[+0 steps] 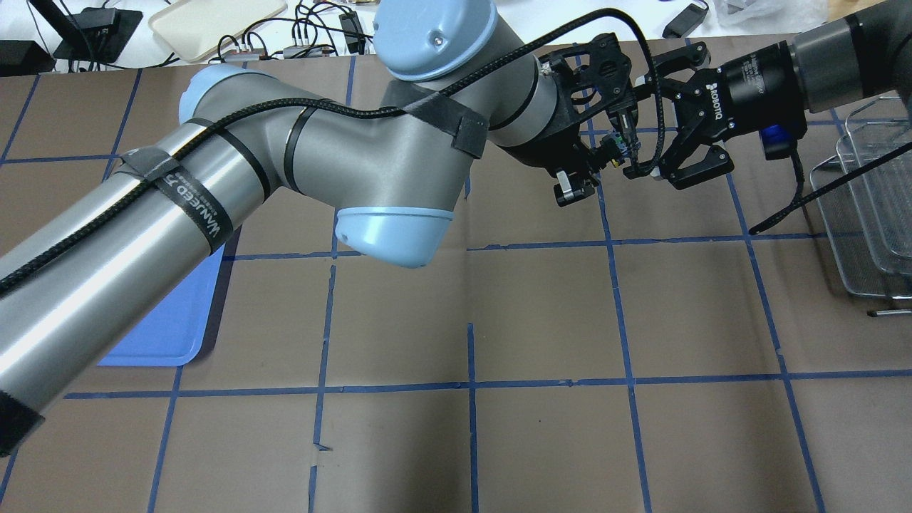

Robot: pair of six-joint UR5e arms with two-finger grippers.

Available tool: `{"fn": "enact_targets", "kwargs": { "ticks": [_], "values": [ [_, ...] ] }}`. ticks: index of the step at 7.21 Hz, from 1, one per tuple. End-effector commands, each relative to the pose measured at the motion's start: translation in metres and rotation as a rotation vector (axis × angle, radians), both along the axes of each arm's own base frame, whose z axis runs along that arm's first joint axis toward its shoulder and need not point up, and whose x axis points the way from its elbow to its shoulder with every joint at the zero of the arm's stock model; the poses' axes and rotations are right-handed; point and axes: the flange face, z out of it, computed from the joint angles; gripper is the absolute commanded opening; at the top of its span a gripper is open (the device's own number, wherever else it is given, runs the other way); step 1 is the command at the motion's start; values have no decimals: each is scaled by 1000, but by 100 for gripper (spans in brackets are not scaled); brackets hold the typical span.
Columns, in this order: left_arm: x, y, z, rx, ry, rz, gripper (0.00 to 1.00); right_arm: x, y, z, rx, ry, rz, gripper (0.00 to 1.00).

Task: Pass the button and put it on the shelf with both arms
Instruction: 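Close the right gripper on the button's blue body above the left gripper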

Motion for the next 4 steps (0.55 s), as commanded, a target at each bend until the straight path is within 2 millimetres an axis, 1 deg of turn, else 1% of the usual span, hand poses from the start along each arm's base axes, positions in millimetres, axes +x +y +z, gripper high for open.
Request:
{"fn": "enact_targets", "kwargs": {
  "ticks": [1,3,4],
  "values": [
    [0,0,3,-5,4,0,0,1,3,-1,6,0,1,100],
    [0,0,4,-7,3,1,0,2,3,-1,8,-1,2,98],
    [0,0,4,-7,5,0,0,2,3,-1,7,-2,2,85]
  ]
}}
